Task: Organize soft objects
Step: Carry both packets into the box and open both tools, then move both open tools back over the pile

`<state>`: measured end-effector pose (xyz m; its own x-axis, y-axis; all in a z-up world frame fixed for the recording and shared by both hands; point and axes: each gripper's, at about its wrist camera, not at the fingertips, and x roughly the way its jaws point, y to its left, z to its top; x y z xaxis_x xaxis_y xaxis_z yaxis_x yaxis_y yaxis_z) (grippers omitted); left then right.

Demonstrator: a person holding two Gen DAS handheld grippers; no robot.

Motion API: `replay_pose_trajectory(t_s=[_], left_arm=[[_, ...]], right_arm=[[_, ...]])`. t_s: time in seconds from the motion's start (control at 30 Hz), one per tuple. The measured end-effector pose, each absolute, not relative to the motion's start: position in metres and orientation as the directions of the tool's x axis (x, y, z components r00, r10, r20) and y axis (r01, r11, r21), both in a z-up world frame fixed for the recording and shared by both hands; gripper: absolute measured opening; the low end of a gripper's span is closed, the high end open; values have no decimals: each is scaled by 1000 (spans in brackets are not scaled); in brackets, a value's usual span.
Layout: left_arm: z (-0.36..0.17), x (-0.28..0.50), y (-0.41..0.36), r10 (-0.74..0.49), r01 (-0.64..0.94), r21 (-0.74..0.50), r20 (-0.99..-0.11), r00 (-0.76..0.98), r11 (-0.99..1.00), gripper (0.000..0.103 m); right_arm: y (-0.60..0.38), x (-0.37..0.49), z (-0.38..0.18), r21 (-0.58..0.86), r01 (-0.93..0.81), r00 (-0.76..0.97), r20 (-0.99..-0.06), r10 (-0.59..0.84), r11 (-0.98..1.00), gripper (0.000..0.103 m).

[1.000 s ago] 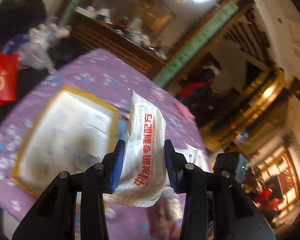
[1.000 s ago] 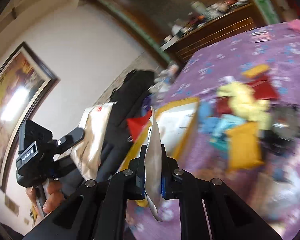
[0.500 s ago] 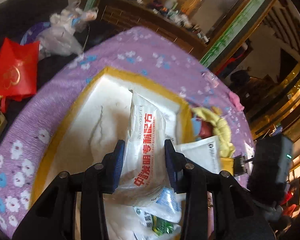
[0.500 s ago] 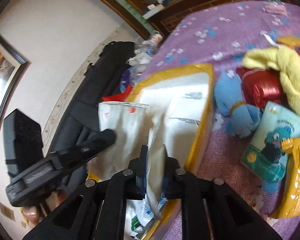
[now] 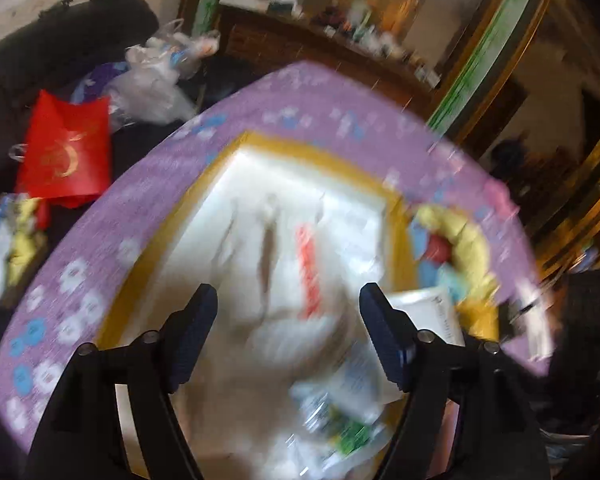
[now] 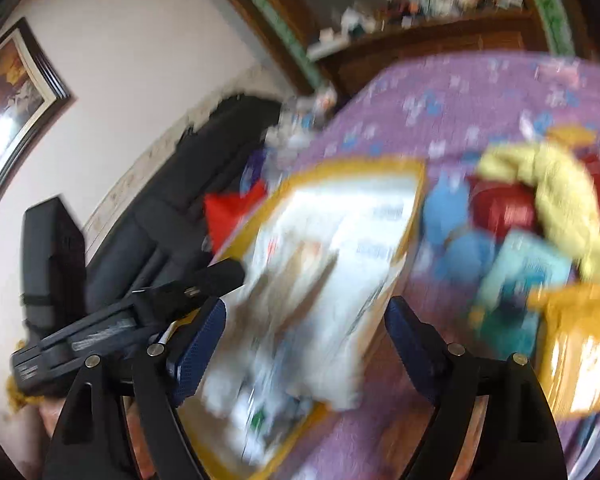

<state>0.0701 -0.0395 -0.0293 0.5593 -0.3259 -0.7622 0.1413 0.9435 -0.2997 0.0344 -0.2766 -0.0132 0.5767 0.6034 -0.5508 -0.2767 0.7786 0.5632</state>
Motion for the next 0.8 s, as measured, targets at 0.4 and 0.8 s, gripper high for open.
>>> replay_pose_trajectory(t_s=[0.4,0.8], left_arm=[[-8,-4,-71,-303,198,-229,-709,637,953,73],[-5,-32,-140,-487,389,-311,-697,526,867,73]], right_arm=[[-396,-76,-19,579,-267,680,-453,577,770,86],[-441,-141,-30,490,-61,728,-574,375,869,83]])
